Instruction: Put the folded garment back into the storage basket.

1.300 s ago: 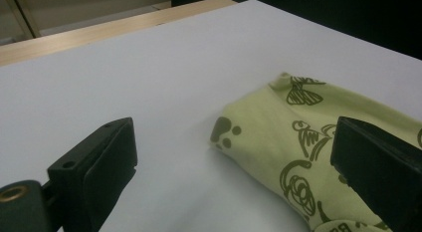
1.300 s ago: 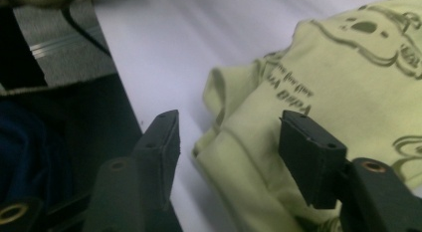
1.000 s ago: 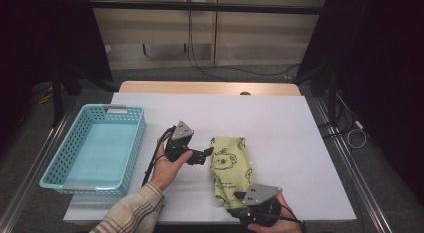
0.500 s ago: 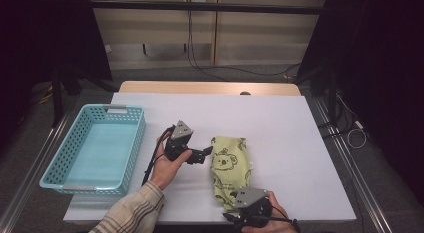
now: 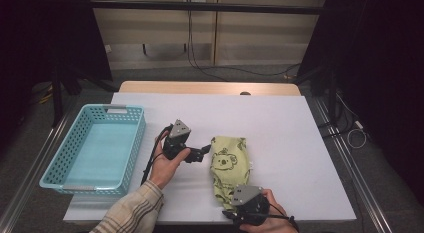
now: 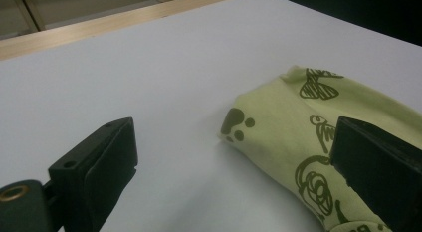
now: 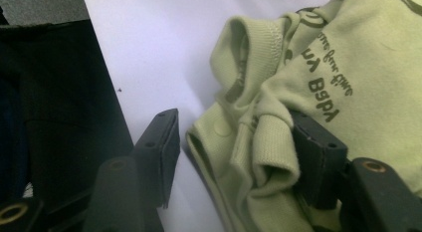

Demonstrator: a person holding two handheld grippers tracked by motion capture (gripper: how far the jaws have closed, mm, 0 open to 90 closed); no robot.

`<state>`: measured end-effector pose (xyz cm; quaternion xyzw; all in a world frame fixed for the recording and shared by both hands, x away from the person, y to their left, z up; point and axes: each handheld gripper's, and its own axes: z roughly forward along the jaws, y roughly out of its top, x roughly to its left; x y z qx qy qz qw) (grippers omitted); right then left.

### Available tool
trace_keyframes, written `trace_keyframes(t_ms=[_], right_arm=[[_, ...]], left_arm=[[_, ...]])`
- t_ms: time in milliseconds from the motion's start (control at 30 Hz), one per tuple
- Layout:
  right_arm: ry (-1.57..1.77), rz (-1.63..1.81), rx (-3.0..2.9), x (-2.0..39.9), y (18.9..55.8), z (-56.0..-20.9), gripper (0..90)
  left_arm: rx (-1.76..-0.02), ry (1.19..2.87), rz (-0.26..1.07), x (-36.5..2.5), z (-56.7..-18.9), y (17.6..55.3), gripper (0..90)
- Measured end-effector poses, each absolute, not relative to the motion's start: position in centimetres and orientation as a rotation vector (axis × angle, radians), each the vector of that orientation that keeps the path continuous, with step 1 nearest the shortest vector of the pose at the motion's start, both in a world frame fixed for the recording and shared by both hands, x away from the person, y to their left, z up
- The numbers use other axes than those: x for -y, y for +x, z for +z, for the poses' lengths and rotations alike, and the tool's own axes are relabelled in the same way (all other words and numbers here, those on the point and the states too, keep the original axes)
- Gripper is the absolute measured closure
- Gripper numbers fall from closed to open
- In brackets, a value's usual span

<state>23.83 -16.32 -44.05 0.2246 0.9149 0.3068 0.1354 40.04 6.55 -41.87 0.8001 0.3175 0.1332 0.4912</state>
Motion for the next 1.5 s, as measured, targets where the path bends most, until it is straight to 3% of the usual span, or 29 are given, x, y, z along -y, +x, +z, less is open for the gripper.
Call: trace_keyframes(t_ms=[33,67,267,333,533,933,1000,1033,1233,1500], right_arm=[[0.655,0.892,-2.650,16.4,23.9,-44.0,47.3],[0.667,0.876,-2.634,16.5,24.1,-43.9,56.8],[0.646,0.864,-2.625,16.4,24.1,-43.9,60.1],[0.644,0.880,-2.624,16.7,24.3,-43.8,66.4],[0.677,0.943,-2.610,17.2,24.6,-43.4,73.1],[0.686,0.993,-2.618,17.4,24.5,-43.2,74.5],[0.677,0.988,-2.620,17.4,24.5,-43.3,74.5],[0.676,0.990,-2.620,17.3,24.4,-43.3,74.4],[0.676,0.988,-2.621,17.3,24.5,-43.4,74.3],[0.676,0.988,-2.625,17.3,24.4,-43.4,74.2]], left_arm=[[-0.771,1.947,0.321,-6.5,-41.9,40.1,4.7],[-0.770,1.948,0.325,-6.4,-42.0,40.1,4.7],[-0.817,1.935,0.318,-6.1,-42.2,40.3,5.4],[-0.824,1.932,0.335,-5.9,-42.3,40.5,6.4],[-0.805,1.962,0.312,-4.9,-42.5,41.3,6.6],[-0.824,2.052,0.193,-2.1,-43.3,43.7,8.5],[-0.864,2.043,0.177,-1.8,-43.7,44.1,13.5],[-0.869,2.041,0.157,-1.8,-44.1,44.3,23.1],[-0.874,2.091,0.123,-1.4,-45.3,44.6,33.6],[-0.846,2.122,0.098,-1.5,-45.6,44.3,36.6]])
